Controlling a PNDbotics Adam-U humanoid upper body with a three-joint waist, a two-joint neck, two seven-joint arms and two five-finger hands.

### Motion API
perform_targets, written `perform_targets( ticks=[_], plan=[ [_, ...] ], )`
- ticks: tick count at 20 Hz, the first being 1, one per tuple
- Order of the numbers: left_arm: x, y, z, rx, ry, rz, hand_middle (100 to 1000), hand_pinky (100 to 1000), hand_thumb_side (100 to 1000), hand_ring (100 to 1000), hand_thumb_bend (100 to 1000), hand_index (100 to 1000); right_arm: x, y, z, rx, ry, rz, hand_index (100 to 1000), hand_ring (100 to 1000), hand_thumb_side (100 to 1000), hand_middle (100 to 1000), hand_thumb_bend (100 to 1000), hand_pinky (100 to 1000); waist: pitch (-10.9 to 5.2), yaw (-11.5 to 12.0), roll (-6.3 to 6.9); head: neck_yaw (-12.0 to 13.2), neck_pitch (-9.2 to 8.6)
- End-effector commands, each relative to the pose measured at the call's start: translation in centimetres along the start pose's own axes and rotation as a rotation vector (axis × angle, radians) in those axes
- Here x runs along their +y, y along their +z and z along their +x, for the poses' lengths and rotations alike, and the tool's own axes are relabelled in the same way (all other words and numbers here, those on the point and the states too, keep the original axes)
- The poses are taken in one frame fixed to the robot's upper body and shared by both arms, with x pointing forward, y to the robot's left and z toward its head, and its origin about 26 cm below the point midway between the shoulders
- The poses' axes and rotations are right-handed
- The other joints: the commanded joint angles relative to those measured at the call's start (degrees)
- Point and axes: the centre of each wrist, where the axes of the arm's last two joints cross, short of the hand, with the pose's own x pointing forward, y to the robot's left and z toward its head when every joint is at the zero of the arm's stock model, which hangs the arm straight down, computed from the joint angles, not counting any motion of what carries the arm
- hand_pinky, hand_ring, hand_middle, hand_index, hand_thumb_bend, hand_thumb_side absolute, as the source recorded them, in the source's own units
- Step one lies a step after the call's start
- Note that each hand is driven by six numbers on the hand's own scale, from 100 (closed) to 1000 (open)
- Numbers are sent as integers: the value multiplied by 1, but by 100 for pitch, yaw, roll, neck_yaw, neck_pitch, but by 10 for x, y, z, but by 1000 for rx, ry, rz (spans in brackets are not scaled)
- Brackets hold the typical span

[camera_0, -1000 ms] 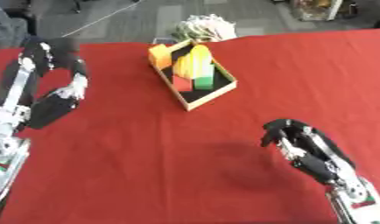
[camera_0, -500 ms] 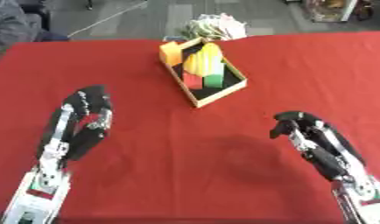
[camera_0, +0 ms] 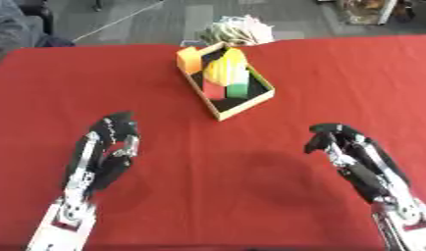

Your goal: Pick up objects on the table and place them in the box.

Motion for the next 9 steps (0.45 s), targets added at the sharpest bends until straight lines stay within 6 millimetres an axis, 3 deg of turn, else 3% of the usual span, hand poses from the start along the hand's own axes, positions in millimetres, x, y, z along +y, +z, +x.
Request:
perform_targets(
  ticks=[1, 9],
  plan=[
    [-1, -4, 5, -26, 10, 0, 636, 711, 467, 672, 100, 793, -2, -3, 6, -20, 16, -6, 724, 571, 444, 527, 100, 724, -123, -3, -69, -39, 25],
    [-6, -4, 5, -26, 17, -8, 629, 708, 462, 667, 100, 789, -1, -3, 6, -17, 14, -9, 725, 571, 447, 526, 100, 724, -135, -10, -79, -73, 25]
  ],
)
